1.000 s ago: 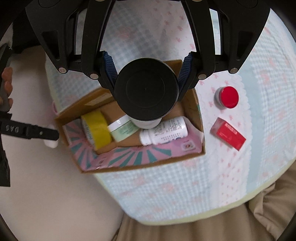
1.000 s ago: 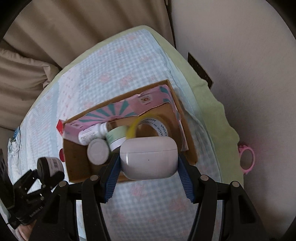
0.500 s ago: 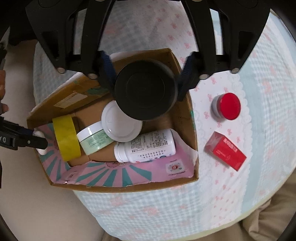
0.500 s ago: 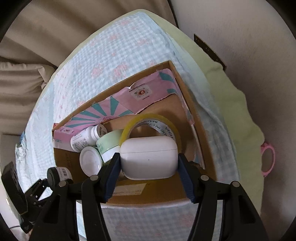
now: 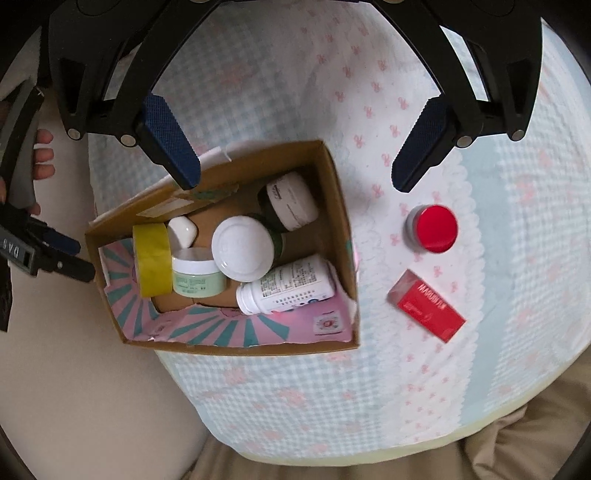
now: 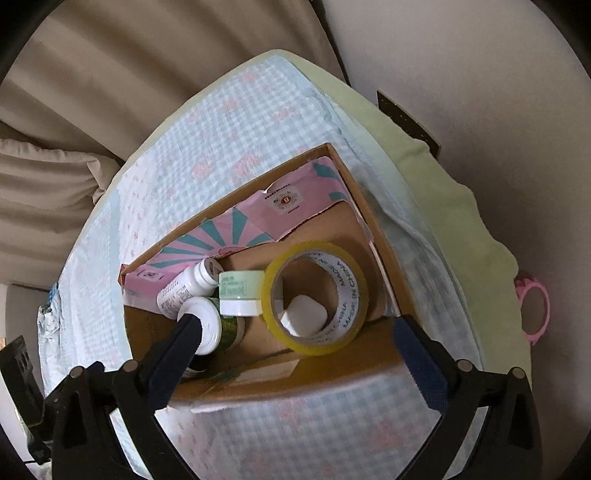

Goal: Organize rigid objects
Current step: 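Open both tools to drop the case and jar into the box, then move both tools back toward the red box and red-lidded jar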

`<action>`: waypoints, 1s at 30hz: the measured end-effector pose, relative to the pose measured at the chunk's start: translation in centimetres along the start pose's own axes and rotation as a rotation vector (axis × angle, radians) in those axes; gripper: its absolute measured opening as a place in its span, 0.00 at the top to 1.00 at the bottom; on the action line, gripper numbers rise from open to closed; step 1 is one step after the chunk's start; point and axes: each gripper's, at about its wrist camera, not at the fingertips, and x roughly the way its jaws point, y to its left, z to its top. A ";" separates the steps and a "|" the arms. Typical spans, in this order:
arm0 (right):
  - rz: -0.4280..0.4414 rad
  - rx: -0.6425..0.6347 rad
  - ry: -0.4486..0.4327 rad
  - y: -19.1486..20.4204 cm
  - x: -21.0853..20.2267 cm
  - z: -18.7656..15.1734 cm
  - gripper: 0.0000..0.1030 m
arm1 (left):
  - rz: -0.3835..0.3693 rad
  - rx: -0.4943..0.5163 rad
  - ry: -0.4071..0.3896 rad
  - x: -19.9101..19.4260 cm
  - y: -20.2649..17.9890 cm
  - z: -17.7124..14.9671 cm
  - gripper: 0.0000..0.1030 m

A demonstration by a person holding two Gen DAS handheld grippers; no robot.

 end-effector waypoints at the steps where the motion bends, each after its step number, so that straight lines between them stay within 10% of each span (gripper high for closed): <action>1: -0.006 -0.010 -0.002 0.2 -0.3 -0.2 0.00 | 0.002 -0.003 -0.008 -0.5 0.2 -0.2 0.00; 30: -0.021 -0.408 -0.123 11.7 -9.4 -6.5 0.00 | 0.175 -0.209 -0.169 -13.8 7.6 -9.8 0.00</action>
